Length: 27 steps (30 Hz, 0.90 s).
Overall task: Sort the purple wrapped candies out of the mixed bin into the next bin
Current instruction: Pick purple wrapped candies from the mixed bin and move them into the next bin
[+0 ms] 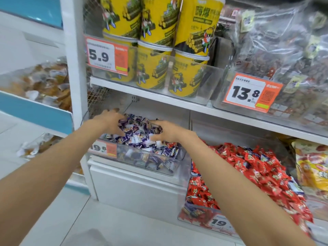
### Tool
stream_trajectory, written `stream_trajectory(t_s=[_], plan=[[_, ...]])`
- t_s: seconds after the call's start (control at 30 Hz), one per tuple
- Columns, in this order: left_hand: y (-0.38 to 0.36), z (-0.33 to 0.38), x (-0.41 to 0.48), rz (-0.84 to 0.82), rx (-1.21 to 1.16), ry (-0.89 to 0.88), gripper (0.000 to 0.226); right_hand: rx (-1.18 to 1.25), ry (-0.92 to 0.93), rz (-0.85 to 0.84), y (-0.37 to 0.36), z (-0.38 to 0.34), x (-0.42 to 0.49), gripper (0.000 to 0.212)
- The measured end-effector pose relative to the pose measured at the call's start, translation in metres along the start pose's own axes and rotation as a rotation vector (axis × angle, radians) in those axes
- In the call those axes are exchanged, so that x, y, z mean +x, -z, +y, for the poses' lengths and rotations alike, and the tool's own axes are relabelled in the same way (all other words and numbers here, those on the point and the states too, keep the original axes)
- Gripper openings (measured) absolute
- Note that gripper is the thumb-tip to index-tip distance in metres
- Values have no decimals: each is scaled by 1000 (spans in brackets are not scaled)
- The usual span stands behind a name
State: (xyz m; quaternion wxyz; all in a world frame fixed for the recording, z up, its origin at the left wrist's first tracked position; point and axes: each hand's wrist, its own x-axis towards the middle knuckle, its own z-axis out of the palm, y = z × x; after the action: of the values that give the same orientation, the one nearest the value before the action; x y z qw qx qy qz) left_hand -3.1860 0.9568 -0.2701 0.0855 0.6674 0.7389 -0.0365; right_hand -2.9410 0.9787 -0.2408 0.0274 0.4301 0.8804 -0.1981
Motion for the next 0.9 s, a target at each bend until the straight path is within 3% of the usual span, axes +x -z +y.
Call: stream_trajectory(t_s=[0.07,0.17,0.27,0.37,0.5,0.63,0.7,0.77,0.8,0.9], plan=[[-2,0,-4,63,-86,-30,77,73,-2,120,7,9,-12,63],[-1,23,-20,216,-330,-143,49,101,-23,300,16,34,-55,50],[-4,66,-37,197,-521,-283,37,59,-41,456,12,65,-111,40],[-13,115,-30,99,-477,-381,41,33,-130,438,1,94,-153,39],[-32,156,-1,46,-225,-329,54,69,-185,469,-7,115,-178,31],[-40,162,9,145,-340,-269,6,122,-206,491,-13,125,-184,26],[-37,158,9,150,-374,-284,24,153,-207,504,-14,129,-185,23],[-39,162,6,74,-243,-301,56,175,-220,505,-16,130,-187,22],[-44,167,5,63,-170,-293,60,183,-221,501,-17,129,-188,23],[-57,176,10,156,-260,-248,34,189,-227,493,-20,129,-193,22]])
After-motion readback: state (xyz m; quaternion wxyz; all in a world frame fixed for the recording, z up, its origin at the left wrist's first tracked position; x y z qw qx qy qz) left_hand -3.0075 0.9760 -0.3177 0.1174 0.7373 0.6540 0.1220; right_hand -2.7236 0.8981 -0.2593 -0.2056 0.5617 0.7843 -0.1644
